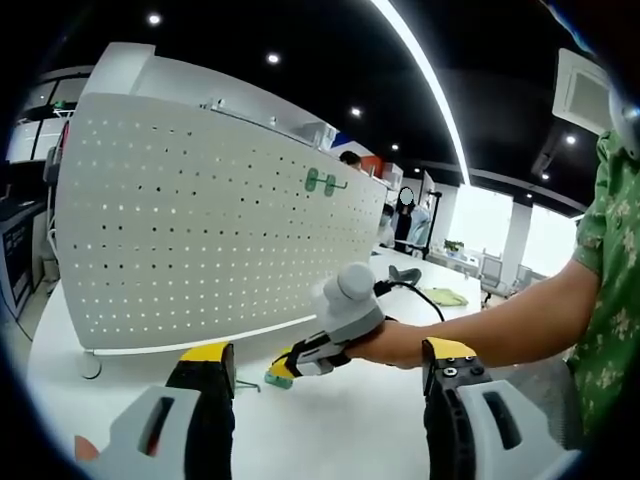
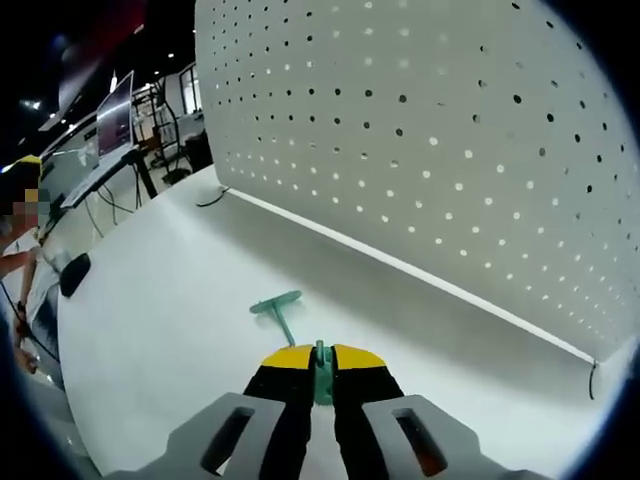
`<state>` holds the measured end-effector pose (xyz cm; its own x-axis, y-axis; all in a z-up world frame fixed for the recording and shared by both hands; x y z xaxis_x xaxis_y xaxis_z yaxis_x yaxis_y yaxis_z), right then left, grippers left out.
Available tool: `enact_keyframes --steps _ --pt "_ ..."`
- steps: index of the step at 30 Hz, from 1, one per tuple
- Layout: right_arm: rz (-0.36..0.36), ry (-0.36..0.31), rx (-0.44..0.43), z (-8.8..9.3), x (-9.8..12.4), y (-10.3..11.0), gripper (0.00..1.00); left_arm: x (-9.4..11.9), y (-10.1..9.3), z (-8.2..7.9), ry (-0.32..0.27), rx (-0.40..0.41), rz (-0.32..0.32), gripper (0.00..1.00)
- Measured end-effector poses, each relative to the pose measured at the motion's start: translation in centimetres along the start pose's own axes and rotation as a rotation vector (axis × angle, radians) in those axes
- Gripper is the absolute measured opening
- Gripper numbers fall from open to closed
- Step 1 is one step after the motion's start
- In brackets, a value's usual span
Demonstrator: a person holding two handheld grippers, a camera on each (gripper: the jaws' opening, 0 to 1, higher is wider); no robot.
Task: Insert the hook assembly into the mounting plate slot until the hook locks in place.
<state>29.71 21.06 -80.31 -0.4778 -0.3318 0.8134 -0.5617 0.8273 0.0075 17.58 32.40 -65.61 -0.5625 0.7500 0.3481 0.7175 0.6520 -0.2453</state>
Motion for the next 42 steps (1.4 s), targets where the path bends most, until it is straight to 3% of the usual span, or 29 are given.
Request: enact_keyframes --steps 11,21,42 --pt "-0.001 0.021 0.024 0.3 -0.1 -0.1 0.01 0.1 0.1 0.1 0.002 0.002 -0.003 0.79" --pt "-0.011 -0.014 0.017 0.0 1.4 -0.5 0.01 -0.2 -0.2 0.0 0.005 -0.001 0.006 0.78" --pt "0.036 -0.269 0.023 -3.7 10.3 -1.1 0.01 -0.5 -1.0 -1.3 -0.003 -0.035 0.017 0.78"
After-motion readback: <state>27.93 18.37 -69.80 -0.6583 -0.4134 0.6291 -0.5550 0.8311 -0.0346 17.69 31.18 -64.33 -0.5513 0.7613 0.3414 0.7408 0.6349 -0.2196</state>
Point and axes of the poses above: the point that each gripper's makers call its tool centre point, and the gripper's own axes: x roughly backward along the fingers, y roughly to its left, z roughly out of its underside, the point moved 4 cm from there along x, roughly backward along the fingers, and after that the axes turned 11 degrees about y, right-handed, at the moved point
